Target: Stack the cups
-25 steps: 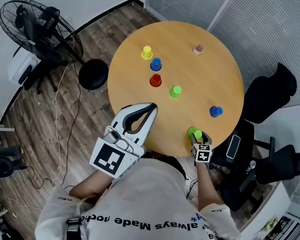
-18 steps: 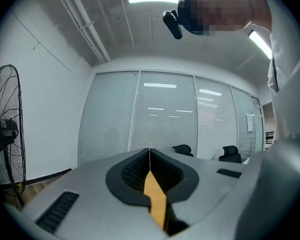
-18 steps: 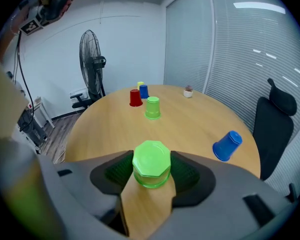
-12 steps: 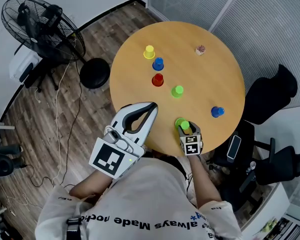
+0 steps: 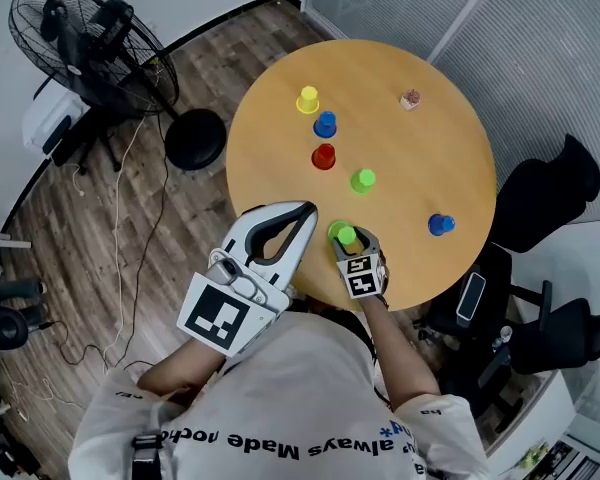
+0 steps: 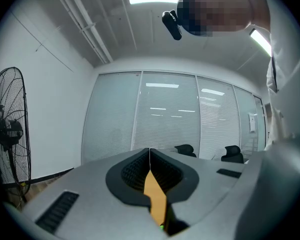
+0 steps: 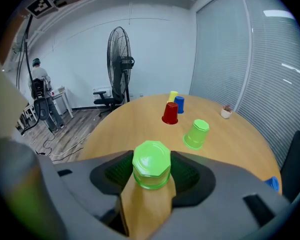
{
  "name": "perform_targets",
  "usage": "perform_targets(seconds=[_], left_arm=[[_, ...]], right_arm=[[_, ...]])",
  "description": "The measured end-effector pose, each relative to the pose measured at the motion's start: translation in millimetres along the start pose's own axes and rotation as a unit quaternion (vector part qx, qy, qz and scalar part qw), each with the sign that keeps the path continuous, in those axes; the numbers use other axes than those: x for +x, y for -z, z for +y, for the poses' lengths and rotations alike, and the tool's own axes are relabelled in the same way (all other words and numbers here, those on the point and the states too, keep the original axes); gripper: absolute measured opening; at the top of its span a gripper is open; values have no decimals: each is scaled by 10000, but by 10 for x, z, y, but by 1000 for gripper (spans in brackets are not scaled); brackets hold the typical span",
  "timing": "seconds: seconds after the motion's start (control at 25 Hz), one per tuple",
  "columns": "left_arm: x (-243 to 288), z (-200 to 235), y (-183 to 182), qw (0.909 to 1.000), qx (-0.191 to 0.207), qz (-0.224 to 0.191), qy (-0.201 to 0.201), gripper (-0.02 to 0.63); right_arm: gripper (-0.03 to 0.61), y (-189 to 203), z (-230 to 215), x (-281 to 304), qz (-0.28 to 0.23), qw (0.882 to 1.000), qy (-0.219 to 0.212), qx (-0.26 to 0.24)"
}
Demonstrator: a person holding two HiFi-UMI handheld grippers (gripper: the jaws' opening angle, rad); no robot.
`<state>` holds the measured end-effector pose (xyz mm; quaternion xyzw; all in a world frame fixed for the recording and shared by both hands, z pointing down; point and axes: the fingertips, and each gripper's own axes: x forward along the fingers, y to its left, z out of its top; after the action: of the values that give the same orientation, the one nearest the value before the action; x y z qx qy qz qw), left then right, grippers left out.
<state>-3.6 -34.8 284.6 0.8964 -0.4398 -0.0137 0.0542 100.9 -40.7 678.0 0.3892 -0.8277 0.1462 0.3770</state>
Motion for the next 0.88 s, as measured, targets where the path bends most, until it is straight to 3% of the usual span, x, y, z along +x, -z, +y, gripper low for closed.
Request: perform_targets(seconds=[0.48, 0.88], left_arm=[[-68, 89, -33, 9999, 37, -41, -128, 25], [-86, 163, -56, 9997, 97, -36, -216, 25]], right_arm=[[249, -454, 352, 371, -82, 9978, -353, -547], [249, -608, 569, 603, -58, 9954, -569, -767]])
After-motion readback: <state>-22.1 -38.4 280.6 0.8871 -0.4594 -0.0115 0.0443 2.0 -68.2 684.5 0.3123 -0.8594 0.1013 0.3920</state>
